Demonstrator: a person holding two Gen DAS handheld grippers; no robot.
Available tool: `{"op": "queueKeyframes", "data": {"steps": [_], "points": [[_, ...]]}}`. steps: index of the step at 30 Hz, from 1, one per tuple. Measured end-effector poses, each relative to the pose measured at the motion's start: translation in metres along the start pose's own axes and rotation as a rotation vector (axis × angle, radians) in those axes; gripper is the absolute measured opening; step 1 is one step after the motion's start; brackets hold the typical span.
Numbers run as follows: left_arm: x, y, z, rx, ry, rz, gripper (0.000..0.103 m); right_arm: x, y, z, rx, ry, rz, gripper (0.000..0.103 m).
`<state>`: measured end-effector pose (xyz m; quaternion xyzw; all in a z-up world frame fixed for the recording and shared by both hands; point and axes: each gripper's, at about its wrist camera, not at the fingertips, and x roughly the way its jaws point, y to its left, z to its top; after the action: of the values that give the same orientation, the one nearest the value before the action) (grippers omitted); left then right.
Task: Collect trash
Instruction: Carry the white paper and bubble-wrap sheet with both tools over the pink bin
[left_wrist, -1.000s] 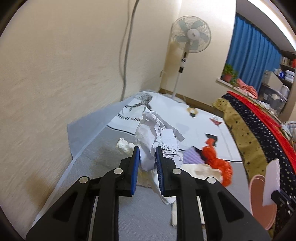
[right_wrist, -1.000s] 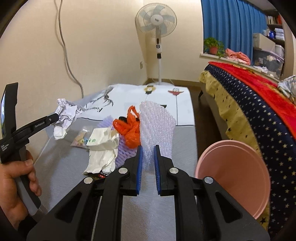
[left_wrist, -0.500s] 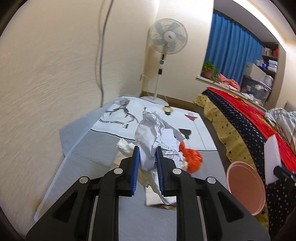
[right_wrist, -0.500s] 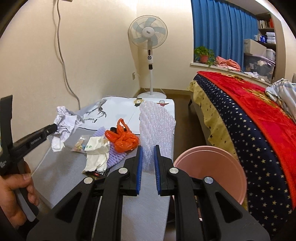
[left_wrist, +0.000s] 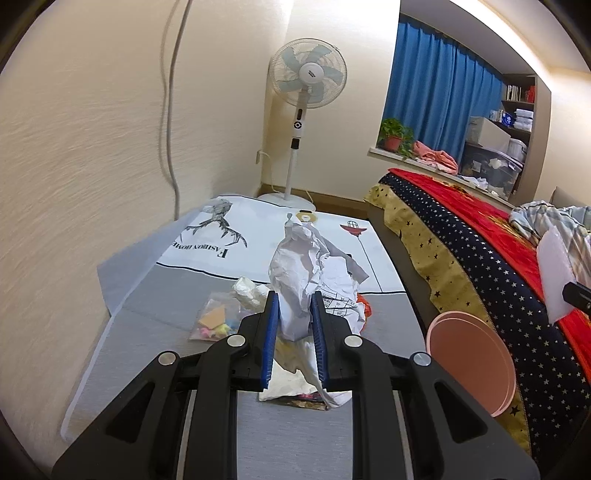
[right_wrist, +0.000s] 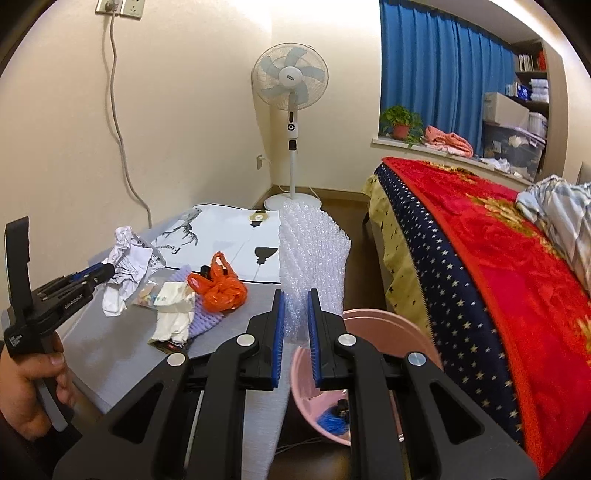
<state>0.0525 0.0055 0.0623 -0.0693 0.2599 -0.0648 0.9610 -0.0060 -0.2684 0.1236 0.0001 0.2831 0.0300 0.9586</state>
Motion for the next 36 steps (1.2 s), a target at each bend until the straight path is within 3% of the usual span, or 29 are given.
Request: {"op": "queueKeyframes", "data": {"steps": [7,17,36], "points": [[0.003,-0.012,-0.005,0.012,0.010,-0.022,0.018,0.004,-0.014,-0.012,0.036,-0.013,-0.044,0.013],[0.020,-0.046,-0.016,0.056,0.028,-0.093,0.018,0.020,-0.066,-0.019,0.193,0.009,-0.132,0.013],[0.059,-0.135,-0.030,0.118,0.075,-0.221,0.018,0.047,-0.088,-0.029,0.225,0.061,-0.202,0.013]]}}
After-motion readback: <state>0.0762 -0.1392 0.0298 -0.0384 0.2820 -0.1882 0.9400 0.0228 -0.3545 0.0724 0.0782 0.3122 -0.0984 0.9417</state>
